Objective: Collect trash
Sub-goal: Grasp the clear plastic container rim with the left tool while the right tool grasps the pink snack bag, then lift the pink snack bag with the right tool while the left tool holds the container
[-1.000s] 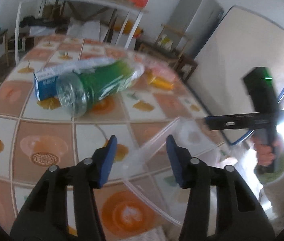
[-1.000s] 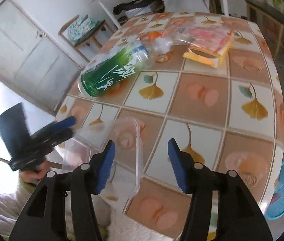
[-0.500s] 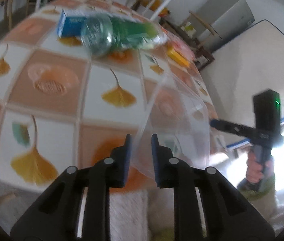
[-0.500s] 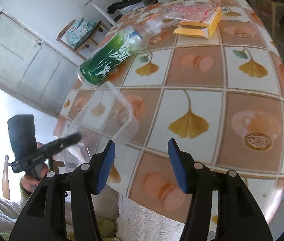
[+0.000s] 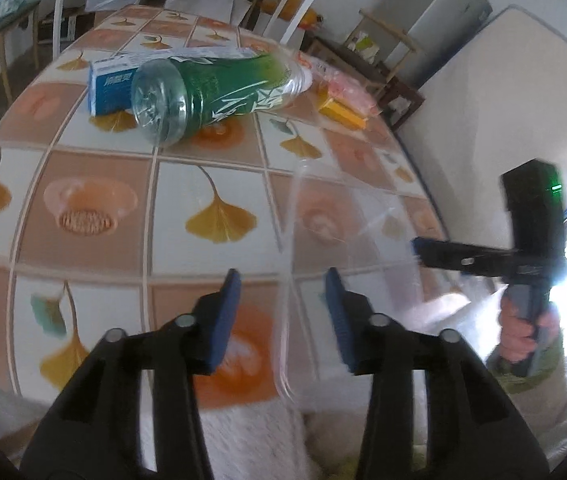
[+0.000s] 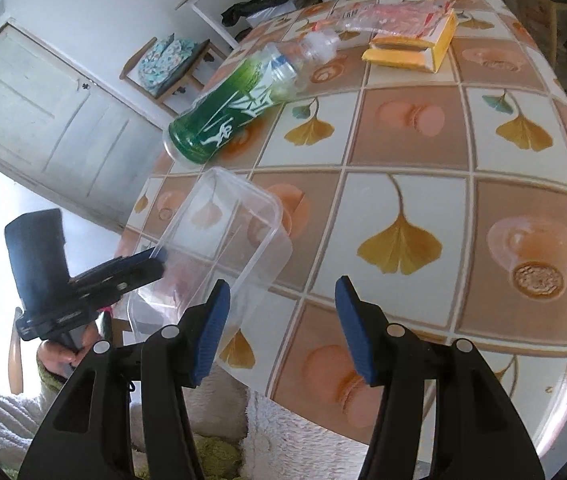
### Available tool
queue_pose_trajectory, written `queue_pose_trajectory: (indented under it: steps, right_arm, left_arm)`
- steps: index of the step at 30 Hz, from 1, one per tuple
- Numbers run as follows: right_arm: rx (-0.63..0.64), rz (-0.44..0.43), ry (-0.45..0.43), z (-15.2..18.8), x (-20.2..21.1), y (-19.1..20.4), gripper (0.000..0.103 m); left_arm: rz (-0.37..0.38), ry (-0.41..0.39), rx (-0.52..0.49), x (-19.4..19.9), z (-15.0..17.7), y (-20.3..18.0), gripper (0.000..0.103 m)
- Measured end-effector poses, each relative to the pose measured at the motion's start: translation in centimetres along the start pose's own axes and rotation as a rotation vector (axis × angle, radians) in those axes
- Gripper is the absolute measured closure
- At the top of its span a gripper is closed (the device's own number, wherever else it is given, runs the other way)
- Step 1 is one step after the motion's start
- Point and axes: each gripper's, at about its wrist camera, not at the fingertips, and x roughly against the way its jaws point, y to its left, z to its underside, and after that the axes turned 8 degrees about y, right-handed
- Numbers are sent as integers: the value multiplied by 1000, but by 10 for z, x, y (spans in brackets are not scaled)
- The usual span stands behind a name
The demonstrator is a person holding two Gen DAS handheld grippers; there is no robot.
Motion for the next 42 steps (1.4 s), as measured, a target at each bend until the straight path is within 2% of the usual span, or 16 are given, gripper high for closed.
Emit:
queue_pose_trajectory:
  steps: [5, 10, 14, 16, 20, 22, 25, 26, 28, 29, 31, 32, 34, 37, 42]
  right_arm:
    - [-8, 31, -64, -16, 21, -7, 49]
    - [-89, 26, -133, -53, 34, -31, 42]
    - [-158, 50, -162, -98, 35, -54, 37]
    - [-227, 53, -172, -125, 33, -72, 33]
    - [-414, 10, -180, -168, 27, -116, 32]
    - [-491, 1, -166, -182, 19, -134, 32]
    - [-537, 30, -138, -196, 7, -147, 33]
    - [-539, 43, -133, -199, 4, -149, 35]
    - [-542, 62, -122, -202, -1, -151, 48]
    - [-551, 56, -123, -202, -3, -152, 51]
    - [-548, 52, -122, -200, -3, -151, 66]
    - [-543, 52, -128, -199, -2, -150, 69]
    - [-533, 57, -134, -198, -1, -146, 88]
    - [-524, 60, -147, -194, 5, -141, 97]
    - [-508, 42, -170, -181, 19, -137, 98]
  left_arm:
    - [-12, 26, -19, -11, -12, 2, 89]
    - [9, 25, -17, -12, -7, 5, 99]
    - [15, -1, -1, -9, -2, 9, 100]
    - [22, -11, 12, -6, 1, 12, 101]
    - [49, -23, 41, -4, 7, 20, 101]
    - [58, -25, 46, -4, 8, 21, 101]
    - [70, -27, 50, -3, 10, 24, 101]
    - [73, -27, 50, -3, 10, 25, 101]
    - [78, -26, 52, -3, 10, 26, 101]
    - [80, -26, 53, -3, 10, 27, 101]
    - [84, -26, 53, -3, 9, 27, 101]
    - [85, -26, 51, -3, 9, 26, 101]
    - [84, -27, 46, -3, 10, 26, 101]
    - [82, -28, 48, -4, 9, 25, 101]
    - [77, -36, 58, -5, 9, 25, 101]
